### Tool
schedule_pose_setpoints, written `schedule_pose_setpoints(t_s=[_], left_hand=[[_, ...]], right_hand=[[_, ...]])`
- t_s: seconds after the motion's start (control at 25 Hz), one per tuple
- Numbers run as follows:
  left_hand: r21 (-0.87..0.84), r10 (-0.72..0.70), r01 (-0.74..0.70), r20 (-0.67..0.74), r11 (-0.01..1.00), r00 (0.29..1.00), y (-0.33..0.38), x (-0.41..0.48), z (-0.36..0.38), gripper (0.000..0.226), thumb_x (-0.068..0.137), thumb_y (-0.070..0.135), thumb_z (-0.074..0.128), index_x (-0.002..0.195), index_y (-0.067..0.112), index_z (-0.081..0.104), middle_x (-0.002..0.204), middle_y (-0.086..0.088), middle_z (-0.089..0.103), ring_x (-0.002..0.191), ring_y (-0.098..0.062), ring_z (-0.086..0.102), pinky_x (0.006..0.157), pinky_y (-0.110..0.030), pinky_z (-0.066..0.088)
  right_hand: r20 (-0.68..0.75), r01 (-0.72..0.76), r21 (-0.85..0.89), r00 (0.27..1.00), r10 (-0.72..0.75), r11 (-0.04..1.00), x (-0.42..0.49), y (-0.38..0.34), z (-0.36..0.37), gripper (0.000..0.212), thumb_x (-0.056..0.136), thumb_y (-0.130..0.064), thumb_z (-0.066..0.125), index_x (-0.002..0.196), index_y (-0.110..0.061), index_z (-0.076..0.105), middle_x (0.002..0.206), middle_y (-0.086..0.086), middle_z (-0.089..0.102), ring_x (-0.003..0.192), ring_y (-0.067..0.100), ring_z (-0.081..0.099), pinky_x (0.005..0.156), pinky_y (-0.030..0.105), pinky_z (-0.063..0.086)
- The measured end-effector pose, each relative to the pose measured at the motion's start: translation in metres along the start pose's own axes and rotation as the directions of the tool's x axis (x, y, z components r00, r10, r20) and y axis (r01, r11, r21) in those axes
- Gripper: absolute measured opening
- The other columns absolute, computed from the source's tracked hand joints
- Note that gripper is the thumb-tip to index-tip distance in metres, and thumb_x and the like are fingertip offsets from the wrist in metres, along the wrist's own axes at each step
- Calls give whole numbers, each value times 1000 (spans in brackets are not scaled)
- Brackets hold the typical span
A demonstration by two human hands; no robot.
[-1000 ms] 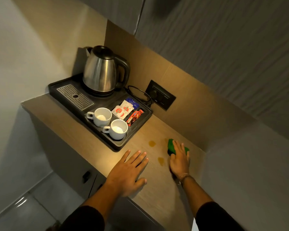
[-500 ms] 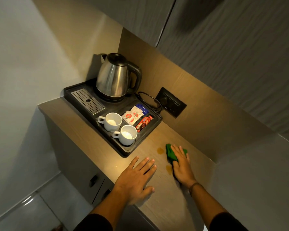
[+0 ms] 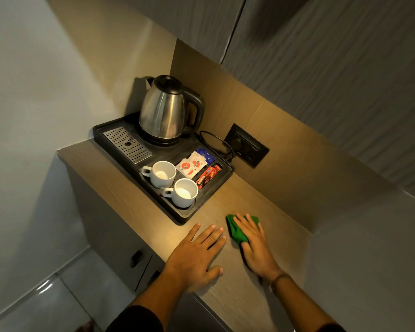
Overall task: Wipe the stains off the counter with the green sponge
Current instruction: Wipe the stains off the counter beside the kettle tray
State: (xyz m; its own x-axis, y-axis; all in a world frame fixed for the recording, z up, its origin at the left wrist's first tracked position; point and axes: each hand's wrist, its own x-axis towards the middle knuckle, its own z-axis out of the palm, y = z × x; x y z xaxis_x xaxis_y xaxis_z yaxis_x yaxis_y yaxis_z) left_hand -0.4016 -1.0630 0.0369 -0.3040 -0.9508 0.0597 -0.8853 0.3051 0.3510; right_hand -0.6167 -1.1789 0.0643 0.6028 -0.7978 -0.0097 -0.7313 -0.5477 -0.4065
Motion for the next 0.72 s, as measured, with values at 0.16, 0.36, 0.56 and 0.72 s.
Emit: schedule_pose_setpoints(t_s=[0.16,0.36,0.56,0.72], left_hand=[[5,1,-1,8,1000,1000,1,-1,-1,78,104,64,30,165,22,6,177,-2,-1,159,-19,-11,128,-57,0],[15,5,-5,-4,1000,1000,1,-2,0,78,104,63,29,165,21,7,176,-3,0,160,-20,-9,129,-57,1],[19,2,-2,11,1000,1000,1,-2,-3,78,105,64,27,165,21,5,176,-3,-2,159,-20,-11,128,-57,0],[30,5,-5,11,1000,1000,1,-2,-3,78,105,65,27,165,21,6,176,-2,-1,160,-20,-9,129,-56,1]], right_hand=[[-93,-118,23,988,119,993,3,19,-14,70,89,-6,45,153,-32,36,165,-4,28,156,21,12,126,54,2],[-16,-71,48,997,71,996,24,-24,0,68,92,-7,44,156,-29,32,167,-3,26,157,20,7,126,55,-1],[-73,-43,-6,996,43,999,-67,25,-8,69,91,-15,38,155,-39,29,166,-14,24,156,15,10,126,57,5],[-126,-260,72,955,267,963,-29,-11,-9,67,93,-5,44,154,-30,34,163,-10,24,156,21,11,126,57,4]])
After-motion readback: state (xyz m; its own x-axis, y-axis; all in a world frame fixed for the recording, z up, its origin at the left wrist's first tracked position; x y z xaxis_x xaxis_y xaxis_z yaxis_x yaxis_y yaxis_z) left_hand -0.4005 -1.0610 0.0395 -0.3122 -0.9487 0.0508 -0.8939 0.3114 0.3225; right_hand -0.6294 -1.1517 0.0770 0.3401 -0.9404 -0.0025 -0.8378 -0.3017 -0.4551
